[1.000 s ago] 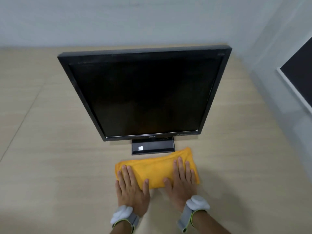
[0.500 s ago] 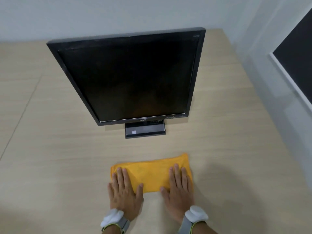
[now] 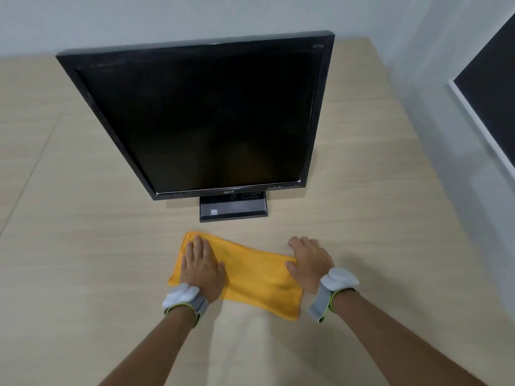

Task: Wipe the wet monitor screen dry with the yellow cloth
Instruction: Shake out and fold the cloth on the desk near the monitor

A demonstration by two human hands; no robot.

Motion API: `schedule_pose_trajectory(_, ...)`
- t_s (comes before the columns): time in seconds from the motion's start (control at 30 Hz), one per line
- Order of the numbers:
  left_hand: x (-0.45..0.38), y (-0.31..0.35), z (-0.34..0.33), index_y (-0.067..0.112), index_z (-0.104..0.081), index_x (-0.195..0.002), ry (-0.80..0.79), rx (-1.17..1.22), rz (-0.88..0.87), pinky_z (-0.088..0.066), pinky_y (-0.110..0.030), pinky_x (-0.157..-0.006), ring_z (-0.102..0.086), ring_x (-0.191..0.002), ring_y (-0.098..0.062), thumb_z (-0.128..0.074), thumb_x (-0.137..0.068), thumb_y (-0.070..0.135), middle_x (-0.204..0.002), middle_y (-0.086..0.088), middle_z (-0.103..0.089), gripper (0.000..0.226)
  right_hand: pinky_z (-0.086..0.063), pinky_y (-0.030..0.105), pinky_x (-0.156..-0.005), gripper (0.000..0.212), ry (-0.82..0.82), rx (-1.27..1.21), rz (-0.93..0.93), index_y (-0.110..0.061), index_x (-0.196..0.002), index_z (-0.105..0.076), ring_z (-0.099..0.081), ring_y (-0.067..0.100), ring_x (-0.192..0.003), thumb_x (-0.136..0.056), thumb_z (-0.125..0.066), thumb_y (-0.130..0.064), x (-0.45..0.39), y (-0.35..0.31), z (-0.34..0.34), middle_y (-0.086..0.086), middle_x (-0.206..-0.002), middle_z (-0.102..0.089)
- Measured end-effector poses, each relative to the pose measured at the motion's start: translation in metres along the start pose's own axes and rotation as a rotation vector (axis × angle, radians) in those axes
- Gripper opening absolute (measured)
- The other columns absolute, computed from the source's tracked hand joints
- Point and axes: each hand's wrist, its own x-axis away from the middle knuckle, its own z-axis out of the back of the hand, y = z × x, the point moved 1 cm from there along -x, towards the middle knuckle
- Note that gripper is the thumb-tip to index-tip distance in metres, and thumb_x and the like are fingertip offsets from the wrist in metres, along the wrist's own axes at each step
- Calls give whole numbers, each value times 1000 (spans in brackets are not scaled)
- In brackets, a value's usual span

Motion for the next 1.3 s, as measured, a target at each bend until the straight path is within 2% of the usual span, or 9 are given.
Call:
schedule_pose_trajectory(0.1,2,12,9,8,-26,-150,59,-77,6,-27,-45,-112,-22,-142,-35,-45,-96,34,-158,-16,-21,63,-36,32,-68,25,-119,-115,26,-22,-102,-46,-51,28,-87,-87,-56,-39,-1,-2,1,0,-93,-53)
schedule_pose_trajectory(0.17,14,25,9,8,-54,-120,167,-52,-102,-45,-45,-82,-48,-109,-37,-56,-86,24,-123,-16,-51,37,-34,32,-67,21,-206,-103,60,-21,-85,-41,-49,25,-85,-90,-55,-37,1,0,1,-2,-87,-44)
schedule_pose_trajectory(0.3,69,61,-21,19,-58,-78,112,42,-473,-48,-33,-54,-60,-69,-30,-55,-74,35,-76,-3,-59,16,-29,31,-64,39,-274,-198,27,-28,-66,-29,-41,21,-75,-93,-56,-34,-3,3,10,-8,-72,-33)
schedule_pose_trajectory(0.53,92,103,-58,19,-49,-104,-116,35,-396,-33,-35,-67,-47,-98,-27,-40,-87,53,-103,-3,-51,39,-24,32,-61,29,-289,-333,-8,-13,-75,-41,-37,19,-69,-93,-61,-23,-14,29,32,6,-74,-38)
schedule_pose_trajectory(0.7,89,122,-33,28,-64,-69,-123,-101,-470,-21,-22,-47,-58,-58,-11,-84,-46,27,-64,9,-58,30,-30,31,-60,24,-266,-384,-96,-15,-73,-49,-45,19,-69,-88,-67,-20,-14,36,38,1,-70,-46)
schedule_pose_trajectory(0.77,91,122,-34,21,-64,-96,-102,23,-477,-31,-28,-57,-60,-86,-20,-66,-76,19,-92,0,-63,20,-34,30,-62,16,-264,-470,-115,-11,-78,-56,-49,20,-74,-85,-70,-12,-17,30,46,5,-74,-51)
schedule_pose_trajectory(0.87,94,112,-38,22,-56,-108,-33,249,-367,-38,-33,-69,-53,-100,-20,-40,-95,24,-107,1,-59,20,-46,30,-64,17,-270,-731,-218,-6,-100,-66,-59,25,-72,-85,-71,-6,-21,11,66,11,-82,-62)
schedule_pose_trajectory(1.03,98,84,-12,22,-54,-71,208,770,-87,-39,-31,-53,-43,-50,-7,-55,-89,14,-53,8,-48,19,-44,27,-53,17,-314,-1000,-269,-12,-103,-68,-54,17,-45,-87,-71,-9,-35,-47,85,8,-57,-60)
schedule_pose_trajectory(1.3,65,-3,1,11,-54,-64,347,1025,460,-47,-46,-59,-48,-54,-24,-59,-90,10,-53,-7,-53,26,-49,15,-52,23,-415,-998,-159,-10,-114,-67,-65,9,-55,-91,-66,-12,-67,-145,70,14,-91,-71)
